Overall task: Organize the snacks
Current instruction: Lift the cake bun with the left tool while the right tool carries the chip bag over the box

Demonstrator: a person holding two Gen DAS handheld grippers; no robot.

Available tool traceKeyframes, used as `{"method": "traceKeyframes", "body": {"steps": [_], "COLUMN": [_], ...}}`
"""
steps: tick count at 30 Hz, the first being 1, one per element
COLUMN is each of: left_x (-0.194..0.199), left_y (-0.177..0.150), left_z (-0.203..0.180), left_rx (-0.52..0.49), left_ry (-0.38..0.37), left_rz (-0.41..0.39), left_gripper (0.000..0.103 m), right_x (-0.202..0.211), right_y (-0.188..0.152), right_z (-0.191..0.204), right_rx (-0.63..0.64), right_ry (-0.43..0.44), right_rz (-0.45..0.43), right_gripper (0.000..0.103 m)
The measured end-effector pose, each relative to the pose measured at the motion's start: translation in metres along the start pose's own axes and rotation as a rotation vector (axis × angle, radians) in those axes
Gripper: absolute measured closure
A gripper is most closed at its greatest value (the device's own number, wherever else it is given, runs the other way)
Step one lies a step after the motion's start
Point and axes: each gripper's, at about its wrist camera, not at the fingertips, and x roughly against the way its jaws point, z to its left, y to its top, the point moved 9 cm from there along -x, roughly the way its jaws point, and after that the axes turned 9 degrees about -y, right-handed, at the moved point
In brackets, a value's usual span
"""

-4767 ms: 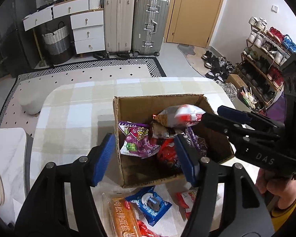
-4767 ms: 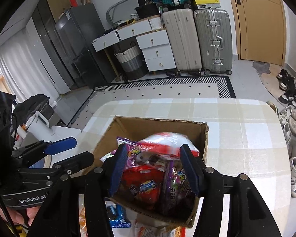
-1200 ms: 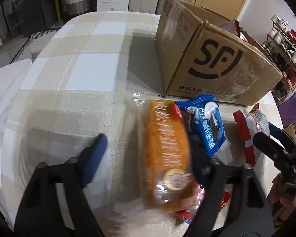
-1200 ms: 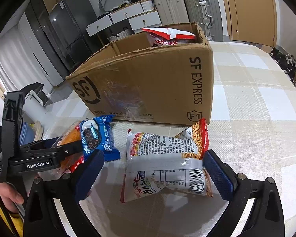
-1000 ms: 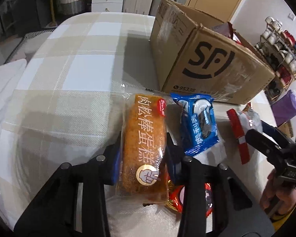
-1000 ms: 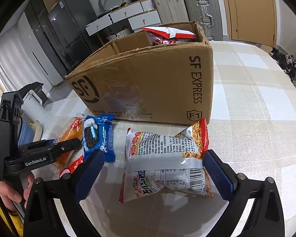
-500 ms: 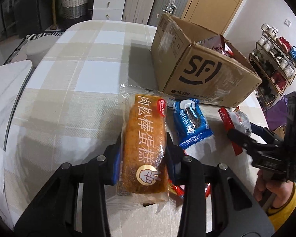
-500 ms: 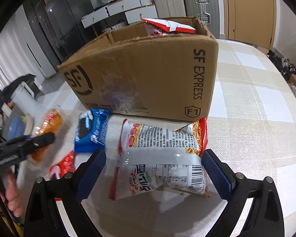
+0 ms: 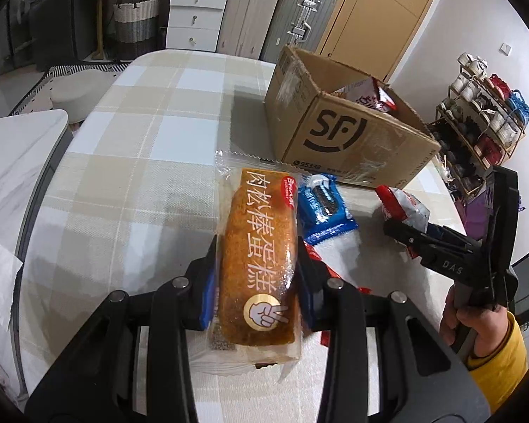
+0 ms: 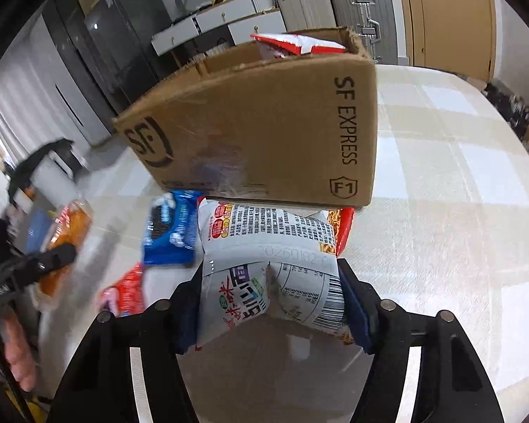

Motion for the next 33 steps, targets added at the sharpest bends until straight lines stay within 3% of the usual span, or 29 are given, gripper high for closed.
{"method": "traceKeyframes", "body": {"steps": [12,21,33], "left_x": [0.05,0.096,0.146], "left_y": [-0.011,-0.017,-0.007], "left_z": [-0.037,-0.074,-0.112], "left_rx": [-0.059,-0.103,-0.165], "left_ry": [0.01,-0.008,-0.012], "left_rz": [-0.07,-0.133,-0.198], "left_gripper": [0.07,0.07,0.07], "right_x": [0.097,0.171,0.228], "right_y": [-0.003,-0.013,0.011], "right_z": [0.01,0.02,0.044], "right_rx": [-0.063,-0.058,-0.032], "right_ry": [0.178,0.236,0.291], "right_rz": [-0.135,-0.23,-0.323], "right_gripper": [0.036,0.036,0.036]}}
